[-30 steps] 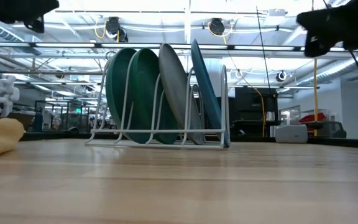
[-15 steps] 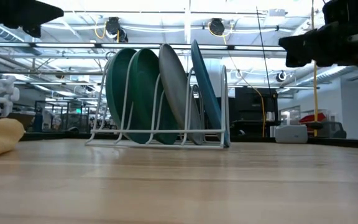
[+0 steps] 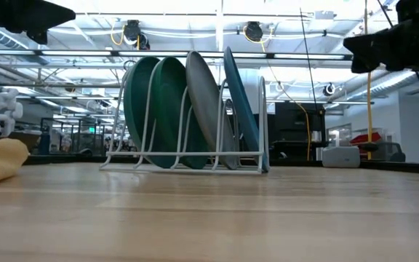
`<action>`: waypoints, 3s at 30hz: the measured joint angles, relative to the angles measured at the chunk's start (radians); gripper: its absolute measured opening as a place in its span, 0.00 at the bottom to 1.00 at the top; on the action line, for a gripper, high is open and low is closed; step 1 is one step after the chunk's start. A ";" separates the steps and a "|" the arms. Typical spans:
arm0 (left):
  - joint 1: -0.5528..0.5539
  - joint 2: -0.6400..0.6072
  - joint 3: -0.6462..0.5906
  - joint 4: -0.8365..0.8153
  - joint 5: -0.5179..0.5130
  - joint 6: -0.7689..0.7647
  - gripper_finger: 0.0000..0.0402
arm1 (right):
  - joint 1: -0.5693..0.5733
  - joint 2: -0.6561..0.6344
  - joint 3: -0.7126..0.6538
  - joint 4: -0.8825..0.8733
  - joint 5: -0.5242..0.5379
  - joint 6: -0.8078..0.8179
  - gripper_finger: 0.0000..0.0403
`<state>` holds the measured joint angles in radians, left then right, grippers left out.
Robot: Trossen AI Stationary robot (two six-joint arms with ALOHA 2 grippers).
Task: Sort dishes
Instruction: Return to home position
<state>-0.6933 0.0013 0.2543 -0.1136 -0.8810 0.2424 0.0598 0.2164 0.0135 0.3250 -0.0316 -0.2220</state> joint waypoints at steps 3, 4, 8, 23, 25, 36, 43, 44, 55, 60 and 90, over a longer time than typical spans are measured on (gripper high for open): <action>0.000 0.000 0.000 0.000 -0.004 0.000 0.00 | 0.000 -0.104 0.000 -0.115 -0.002 0.012 0.00; 0.000 0.000 0.000 0.000 -0.007 0.000 0.00 | 0.000 -0.135 0.000 -0.148 -0.007 0.014 0.00; 0.000 0.000 0.000 0.008 -0.042 -0.015 0.00 | 0.000 -0.216 0.000 -0.248 -0.050 0.015 0.00; 0.002 0.092 -0.176 0.198 0.026 -0.114 0.00 | 0.001 -0.215 0.000 -0.283 -0.114 0.044 0.00; 0.002 0.085 -0.196 0.220 0.059 -0.073 0.00 | 0.001 -0.215 0.000 -0.280 -0.139 0.054 0.00; 0.038 0.055 -0.247 0.187 0.303 -0.106 0.00 | 0.001 -0.215 0.000 -0.279 -0.159 0.072 0.00; 0.093 0.055 -0.247 0.186 0.353 -0.106 0.00 | 0.001 -0.215 0.000 -0.279 -0.157 0.159 0.00; 0.104 0.055 -0.247 0.186 0.355 -0.110 0.00 | 0.001 -0.215 0.000 -0.280 -0.146 0.160 0.00; 0.258 0.068 -0.248 0.179 0.133 -0.179 0.00 | 0.003 -0.209 0.000 -0.287 -0.101 0.322 0.03; 0.269 0.068 -0.248 0.171 -0.036 -0.397 0.00 | 0.003 -0.209 0.000 -0.287 -0.100 0.311 0.02; 0.269 0.068 -0.250 0.176 -0.039 -0.418 0.00 | 0.003 -0.209 0.000 -0.288 -0.100 0.308 0.02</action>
<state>-0.4248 0.0697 0.0044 0.0620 -0.9199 -0.1760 0.0628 0.0074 0.0139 0.0366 -0.1314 0.0860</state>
